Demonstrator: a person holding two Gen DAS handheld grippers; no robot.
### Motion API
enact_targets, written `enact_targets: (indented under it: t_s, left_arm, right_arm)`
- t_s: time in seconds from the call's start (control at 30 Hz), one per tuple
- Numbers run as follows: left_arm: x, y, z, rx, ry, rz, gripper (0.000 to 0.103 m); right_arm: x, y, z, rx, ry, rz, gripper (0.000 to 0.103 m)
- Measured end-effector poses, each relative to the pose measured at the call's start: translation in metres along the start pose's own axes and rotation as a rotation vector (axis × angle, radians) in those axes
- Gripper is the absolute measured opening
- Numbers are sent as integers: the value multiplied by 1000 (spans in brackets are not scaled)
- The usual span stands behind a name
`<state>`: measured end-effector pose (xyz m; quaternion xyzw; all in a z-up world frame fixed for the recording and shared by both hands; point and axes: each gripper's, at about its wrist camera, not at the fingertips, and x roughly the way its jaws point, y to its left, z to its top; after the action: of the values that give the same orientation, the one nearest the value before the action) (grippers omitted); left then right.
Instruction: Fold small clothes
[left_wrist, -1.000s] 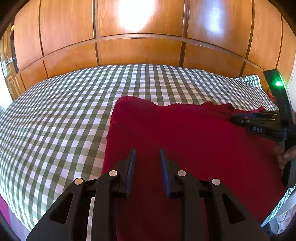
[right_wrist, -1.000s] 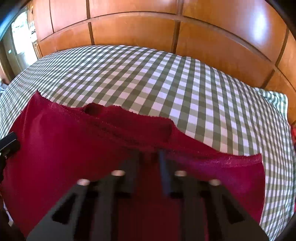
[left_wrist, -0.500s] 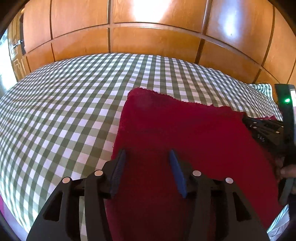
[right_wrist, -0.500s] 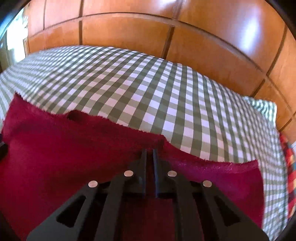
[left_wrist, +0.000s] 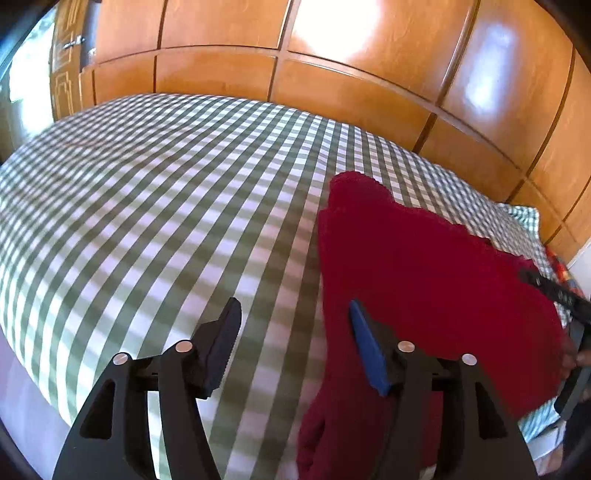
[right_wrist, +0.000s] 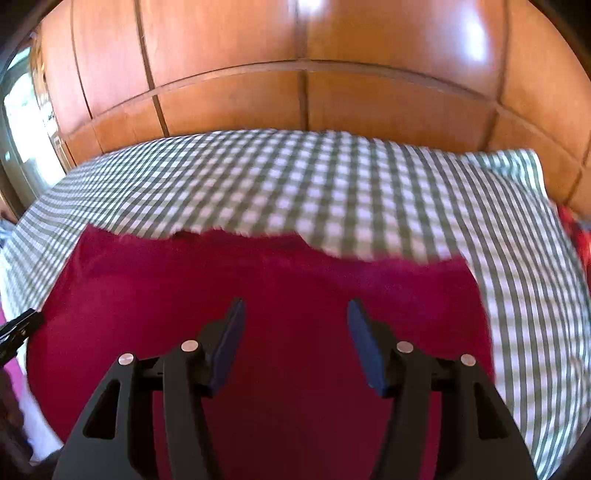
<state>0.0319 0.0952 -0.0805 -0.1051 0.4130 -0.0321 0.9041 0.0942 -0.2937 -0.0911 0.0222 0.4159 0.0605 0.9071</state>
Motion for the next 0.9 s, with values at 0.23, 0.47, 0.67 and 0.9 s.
enact_targets:
  t_s: [0.23,0.47,0.67,0.9]
  left_arm:
    - [7,-4,-11,32,17,39,60]
    - [-6,-7,-8,65,-16,64,62]
    - [-26,-16,-15,109,-60,36,62]
    - [-12,-27,-25,145,-13,62,62]
  right_arm:
    - [-32,-53,-49,87,14,-6,49]
    - [-62,-81,-52,208,-26,6,51]
    - [-90,-114,-84,319,12,36,53]
    - [-97,-114,-126,348,83,93,28]
